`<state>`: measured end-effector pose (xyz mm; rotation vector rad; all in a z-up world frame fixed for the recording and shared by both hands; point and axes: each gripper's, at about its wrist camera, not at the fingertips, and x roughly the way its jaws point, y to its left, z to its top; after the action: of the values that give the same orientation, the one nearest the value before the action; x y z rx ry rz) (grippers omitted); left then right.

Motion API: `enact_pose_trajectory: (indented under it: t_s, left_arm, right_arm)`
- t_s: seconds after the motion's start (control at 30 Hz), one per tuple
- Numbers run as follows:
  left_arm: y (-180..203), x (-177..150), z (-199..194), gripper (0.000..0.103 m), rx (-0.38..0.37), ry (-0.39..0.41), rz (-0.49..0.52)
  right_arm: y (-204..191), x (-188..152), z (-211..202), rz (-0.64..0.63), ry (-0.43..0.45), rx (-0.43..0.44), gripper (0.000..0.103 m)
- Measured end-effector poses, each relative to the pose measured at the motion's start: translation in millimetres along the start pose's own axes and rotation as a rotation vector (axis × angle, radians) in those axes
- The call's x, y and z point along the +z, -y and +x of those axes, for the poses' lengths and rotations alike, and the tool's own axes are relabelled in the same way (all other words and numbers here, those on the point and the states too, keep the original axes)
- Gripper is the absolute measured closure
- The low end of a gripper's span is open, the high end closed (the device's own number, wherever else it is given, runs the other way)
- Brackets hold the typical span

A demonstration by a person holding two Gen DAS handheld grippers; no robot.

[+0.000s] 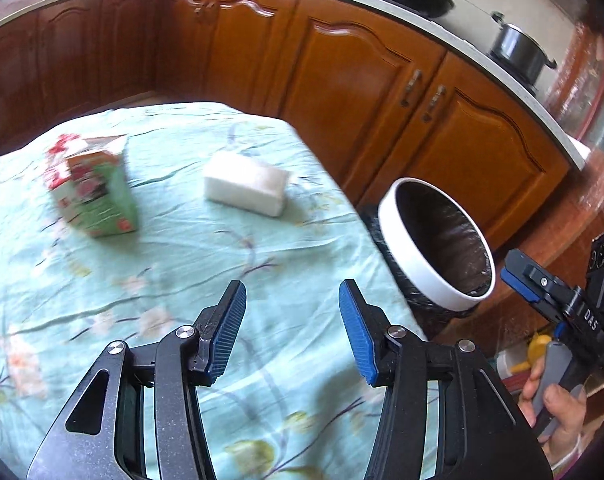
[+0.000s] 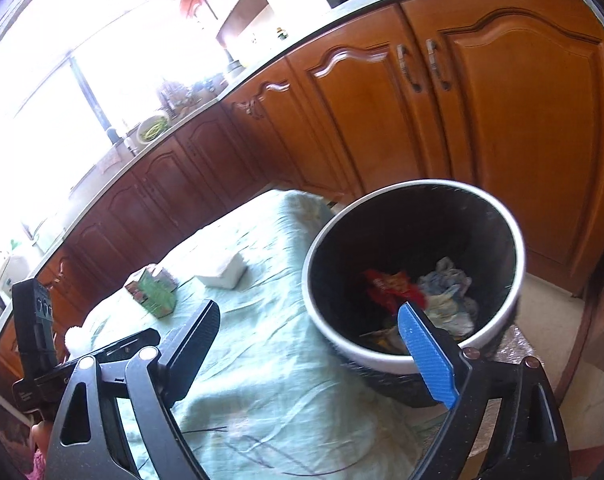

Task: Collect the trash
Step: 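Withdraw both grippers from the bin toward the cartons and foam block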

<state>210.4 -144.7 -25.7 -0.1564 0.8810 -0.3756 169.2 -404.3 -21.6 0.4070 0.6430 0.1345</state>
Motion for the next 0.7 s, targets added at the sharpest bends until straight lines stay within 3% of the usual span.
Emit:
enact_pose_trajectory:
  t_s: [0.33,0.7]
  left_arm:
    - [-67.6,-9.0,-22.4,0.049,0.097,0.033,-0.106]
    - [-91.7,-5.0,-26.7,0.032,0.136,0.052,-0.14]
  right_arm:
    - [-58.7,-16.5,44.1,-0.151,-0.12,0.079,0.01]
    - [-89.3,-15.3,77.0,-0.224,-0.175,0.119,0.004]
